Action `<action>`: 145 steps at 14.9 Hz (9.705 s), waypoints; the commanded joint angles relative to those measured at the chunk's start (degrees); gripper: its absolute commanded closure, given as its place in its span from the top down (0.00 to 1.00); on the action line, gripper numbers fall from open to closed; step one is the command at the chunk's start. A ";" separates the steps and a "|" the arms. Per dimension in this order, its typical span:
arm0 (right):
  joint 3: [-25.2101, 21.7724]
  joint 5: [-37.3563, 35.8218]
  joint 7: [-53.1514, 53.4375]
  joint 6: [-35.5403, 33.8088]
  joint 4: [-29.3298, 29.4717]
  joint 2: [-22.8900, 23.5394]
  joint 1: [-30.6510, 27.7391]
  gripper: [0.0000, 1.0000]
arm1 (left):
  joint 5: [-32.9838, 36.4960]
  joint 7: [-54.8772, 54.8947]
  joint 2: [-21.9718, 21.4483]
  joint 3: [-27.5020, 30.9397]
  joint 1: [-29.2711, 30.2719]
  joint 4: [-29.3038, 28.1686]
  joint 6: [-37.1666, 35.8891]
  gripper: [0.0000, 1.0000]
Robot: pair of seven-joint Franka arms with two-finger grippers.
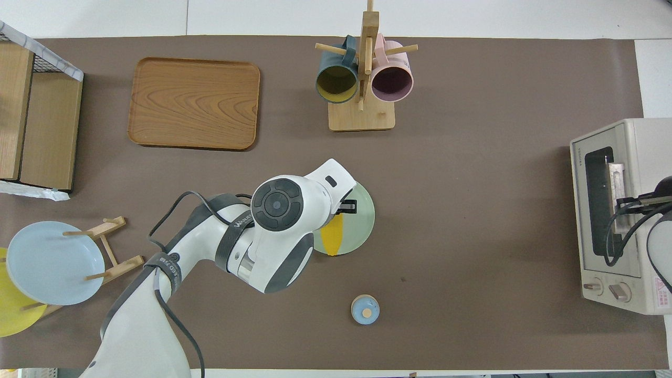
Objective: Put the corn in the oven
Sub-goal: 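Lower the corn onto the plate while the right gripper reaches the oven, then pull the oven door open with the right gripper while the left gripper retracts, then move the right gripper to the green plate and grasp its rim, then lift the plate with the right gripper and carry it into the oven, then release the plate inside the oven and withdraw the right gripper, then push the oven door closed with the right gripper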
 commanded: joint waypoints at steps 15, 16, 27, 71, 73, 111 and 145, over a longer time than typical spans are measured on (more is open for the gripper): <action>0.55 6.73 7.31 18.84 -7.45 10.18 8.05 0.00 | 3.14 3.03 -9.24 2.53 16.85 16.04 -30.68 1.00; 0.55 6.99 7.92 20.42 -8.16 10.27 8.84 0.00 | 5.25 3.56 -10.21 2.45 19.74 17.36 -32.96 1.00; 1.16 12.70 17.75 27.74 -6.00 15.72 18.76 0.00 | 7.99 20.09 -15.49 2.54 34.89 29.94 -53.37 1.00; 0.46 -1.79 45.90 -6.11 27.98 27.34 42.89 0.00 | 6.24 21.93 -16.98 2.36 35.77 25.90 -57.24 1.00; 0.46 -1.79 44.58 -5.49 24.63 25.22 37.35 0.00 | 6.24 21.93 -16.98 2.36 35.94 25.90 -57.24 1.00; 1.25 -1.62 18.47 -2.57 6.66 12.90 10.67 0.32 | 6.24 21.84 -16.98 2.36 36.39 25.90 -57.33 1.00; 0.72 -13.75 10.41 -5.93 8.18 7.21 9.92 0.00 | 6.24 21.84 -16.98 2.36 36.39 25.90 -57.33 1.00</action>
